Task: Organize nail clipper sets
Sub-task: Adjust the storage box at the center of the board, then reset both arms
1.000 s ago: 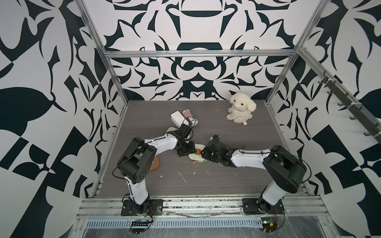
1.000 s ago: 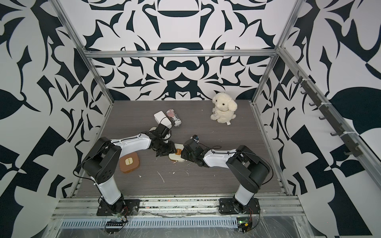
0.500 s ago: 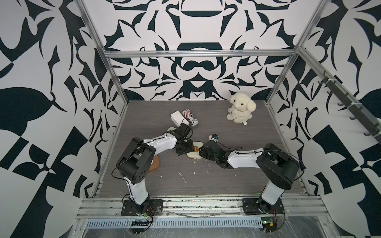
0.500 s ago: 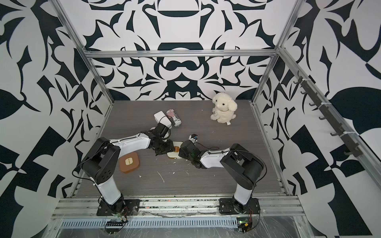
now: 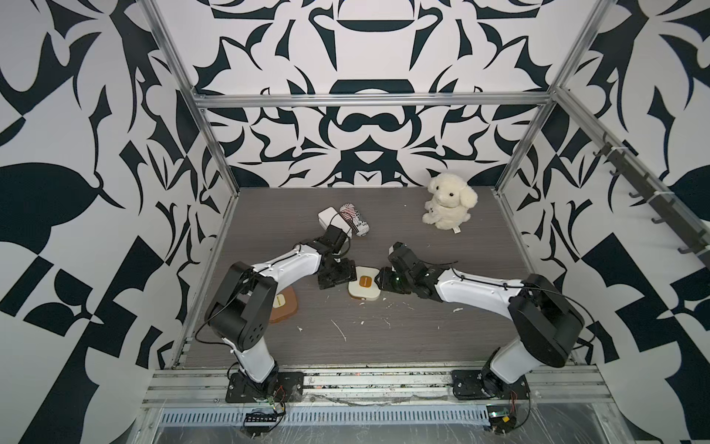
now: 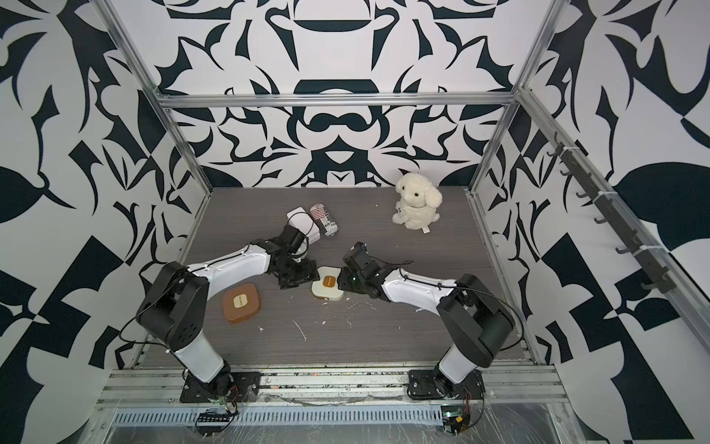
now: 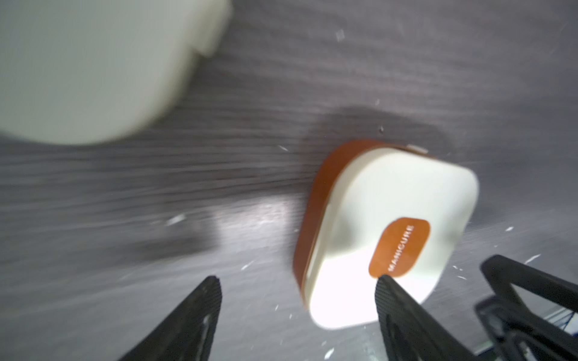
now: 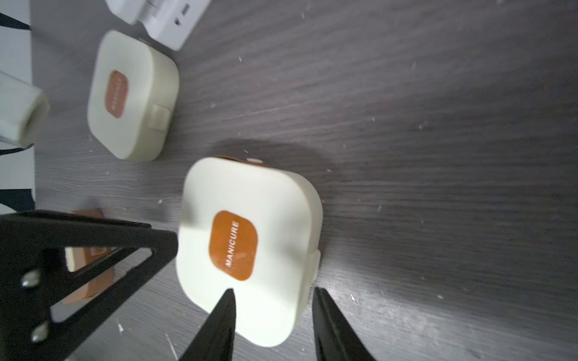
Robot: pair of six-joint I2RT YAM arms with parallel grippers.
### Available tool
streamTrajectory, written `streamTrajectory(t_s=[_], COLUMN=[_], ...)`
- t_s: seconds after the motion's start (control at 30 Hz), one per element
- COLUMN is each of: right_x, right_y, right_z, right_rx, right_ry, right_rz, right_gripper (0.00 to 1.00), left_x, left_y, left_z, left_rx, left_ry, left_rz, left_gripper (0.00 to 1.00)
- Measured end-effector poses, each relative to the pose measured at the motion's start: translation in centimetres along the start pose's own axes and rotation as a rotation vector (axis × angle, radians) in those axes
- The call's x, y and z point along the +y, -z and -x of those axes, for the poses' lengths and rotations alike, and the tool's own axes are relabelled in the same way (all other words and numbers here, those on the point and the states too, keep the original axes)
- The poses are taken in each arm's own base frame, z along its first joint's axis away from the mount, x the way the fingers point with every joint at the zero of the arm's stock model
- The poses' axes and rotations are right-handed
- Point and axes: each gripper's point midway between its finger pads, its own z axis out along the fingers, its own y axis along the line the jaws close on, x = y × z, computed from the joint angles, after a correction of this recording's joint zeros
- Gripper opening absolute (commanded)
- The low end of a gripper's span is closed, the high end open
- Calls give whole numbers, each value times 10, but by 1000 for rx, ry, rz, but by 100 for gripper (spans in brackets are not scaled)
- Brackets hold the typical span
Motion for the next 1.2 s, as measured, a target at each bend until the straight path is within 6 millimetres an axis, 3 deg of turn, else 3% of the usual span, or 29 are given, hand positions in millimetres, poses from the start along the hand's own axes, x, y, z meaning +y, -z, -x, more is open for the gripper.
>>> streamTrajectory(t_s=[0.17,0.2,0.23,0.33,0.37,0.4,0.43,0.53,0.63,0.67,0.73,0.77,0.83,0.93,1.0,1.07,1.13,1.2], right_x=[4,1,-3,-17,-19,-22,-24,-27,-29,-32,-51,-63,-104,-181,-224,-250,-267,-273], right_y=[39,50,63,109,125,144,162,206,226,229,234,234,217,175,149,131,119,115], right_z=[28,33,41,71,81,93,103,119,134,142,167,176,185,159,129,102,82,77], right_rx=[-96,-127,-172,-360,-430,-523,-607,-815,-920,-936,-973,-985,-962,-819,-701,-617,-574,-565], right_ry=[63,71,80,70,61,47,35,81,158,177,194,196,202,199,196,210,222,228], right_rz=[-13,-29,-56,-148,-165,-177,-177,-136,-153,-181,-284,-331,-466,-656,-745,-792,-818,-822], right_gripper=[42,42,42,41,45,57,61,64,61,59,57,57,57,57,57,59,61,62], left_x=[-6,-7,-7,-4,-3,-2,-2,0,8,14,45,68,135,218,250,266,274,278], left_y=[71,91,111,176,195,214,232,273,294,296,292,286,264,219,188,162,146,136], left_z=[30,35,40,53,55,58,60,67,74,77,88,94,99,80,62,51,54,64], left_rx=[-194,-254,-320,-543,-605,-671,-733,-913,-1055,-1090,-1147,-1154,-1137,-1069,-1016,-977,-951,-941], left_ry=[-39,-55,-71,-138,-164,-194,-225,-291,-325,-320,-274,-234,-118,22,71,101,123,148], left_rz=[-16,-18,-15,17,27,39,50,86,140,164,252,303,427,551,592,596,570,552], left_gripper=[91,92,100,100,100,100,100,100,100,100,100,100,100,100,100,100,100,100])
